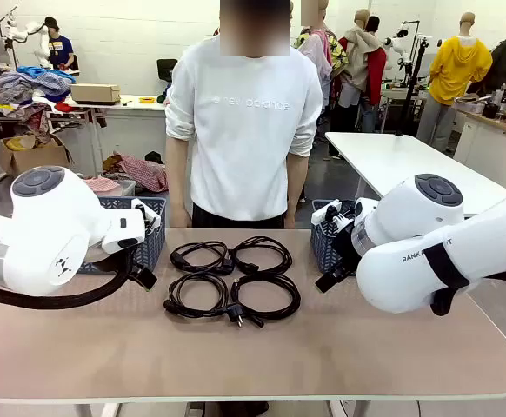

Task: Organize the cables according to human instructions.
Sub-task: Pick up a bundle of cables and place it in the basket indicated by the human.

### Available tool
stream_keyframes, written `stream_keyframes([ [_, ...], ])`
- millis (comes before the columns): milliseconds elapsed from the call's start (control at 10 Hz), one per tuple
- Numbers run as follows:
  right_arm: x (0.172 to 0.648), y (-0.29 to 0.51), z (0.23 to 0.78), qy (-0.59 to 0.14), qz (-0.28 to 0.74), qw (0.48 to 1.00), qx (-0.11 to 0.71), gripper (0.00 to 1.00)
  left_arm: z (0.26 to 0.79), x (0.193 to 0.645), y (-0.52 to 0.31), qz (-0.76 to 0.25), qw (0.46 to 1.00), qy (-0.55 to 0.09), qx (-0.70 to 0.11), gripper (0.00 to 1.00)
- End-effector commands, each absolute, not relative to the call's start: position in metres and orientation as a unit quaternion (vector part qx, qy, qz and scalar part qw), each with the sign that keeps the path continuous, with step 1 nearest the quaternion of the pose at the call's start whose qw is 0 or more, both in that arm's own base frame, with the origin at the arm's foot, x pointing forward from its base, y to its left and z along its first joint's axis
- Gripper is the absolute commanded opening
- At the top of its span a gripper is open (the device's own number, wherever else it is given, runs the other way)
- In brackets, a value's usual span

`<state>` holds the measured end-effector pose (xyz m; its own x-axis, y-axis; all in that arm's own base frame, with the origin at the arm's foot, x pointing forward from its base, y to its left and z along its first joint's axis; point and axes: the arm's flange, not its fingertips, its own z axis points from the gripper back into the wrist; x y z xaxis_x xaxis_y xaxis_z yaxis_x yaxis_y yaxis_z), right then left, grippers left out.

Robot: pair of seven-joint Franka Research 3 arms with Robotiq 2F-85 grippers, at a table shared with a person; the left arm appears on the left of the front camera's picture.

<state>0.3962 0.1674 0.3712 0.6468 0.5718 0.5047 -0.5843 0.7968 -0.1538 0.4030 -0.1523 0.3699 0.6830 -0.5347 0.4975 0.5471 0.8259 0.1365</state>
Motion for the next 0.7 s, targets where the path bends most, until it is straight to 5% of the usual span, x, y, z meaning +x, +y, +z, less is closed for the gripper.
stream_keyframes([
  [0, 0.3962, 0.1675, 0.3712, -0.274, 0.319, 0.907, 0.011, 1.00, 0.3700, 0.4030, -0.1523, -0.295, 0.917, -0.268, -0.012, 1.00],
  [600, 0.3962, 0.1675, 0.3712, -0.274, 0.319, 0.907, 0.011, 1.00, 0.3700, 0.4030, -0.1523, -0.295, 0.917, -0.268, -0.012, 1.00],
])
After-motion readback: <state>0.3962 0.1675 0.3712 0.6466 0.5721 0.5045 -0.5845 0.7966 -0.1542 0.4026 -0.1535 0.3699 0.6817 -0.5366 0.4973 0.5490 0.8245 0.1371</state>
